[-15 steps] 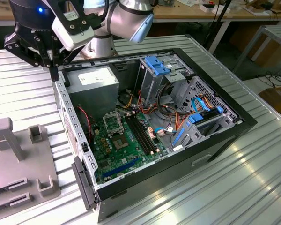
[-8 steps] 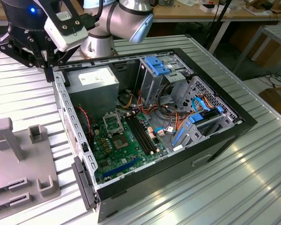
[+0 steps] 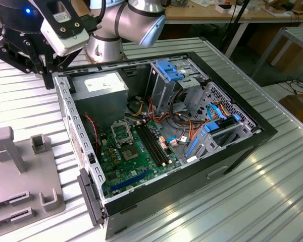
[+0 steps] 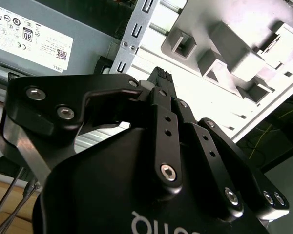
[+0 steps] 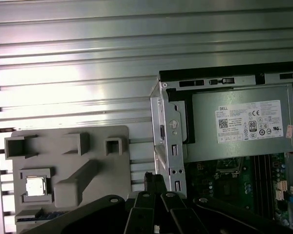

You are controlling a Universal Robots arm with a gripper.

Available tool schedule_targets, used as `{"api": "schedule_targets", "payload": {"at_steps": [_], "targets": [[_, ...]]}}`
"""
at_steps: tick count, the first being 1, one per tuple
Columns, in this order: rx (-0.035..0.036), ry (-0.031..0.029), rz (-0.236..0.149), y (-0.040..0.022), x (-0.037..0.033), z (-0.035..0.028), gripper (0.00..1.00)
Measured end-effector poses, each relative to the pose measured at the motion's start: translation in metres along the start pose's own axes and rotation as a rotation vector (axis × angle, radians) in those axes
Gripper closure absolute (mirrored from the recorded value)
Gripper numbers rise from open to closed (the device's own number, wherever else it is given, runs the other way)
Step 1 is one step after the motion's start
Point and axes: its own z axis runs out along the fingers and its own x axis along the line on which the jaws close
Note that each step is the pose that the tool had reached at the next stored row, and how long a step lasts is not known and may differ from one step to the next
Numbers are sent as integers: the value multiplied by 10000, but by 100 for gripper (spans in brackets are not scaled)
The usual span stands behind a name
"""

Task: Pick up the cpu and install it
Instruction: 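Reach for the cpu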

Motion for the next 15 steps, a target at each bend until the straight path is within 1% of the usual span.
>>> {"api": "schedule_targets", "payload": {"at_steps": [15], "targets": [[1, 1, 0, -10, 133, -4, 89]]}}
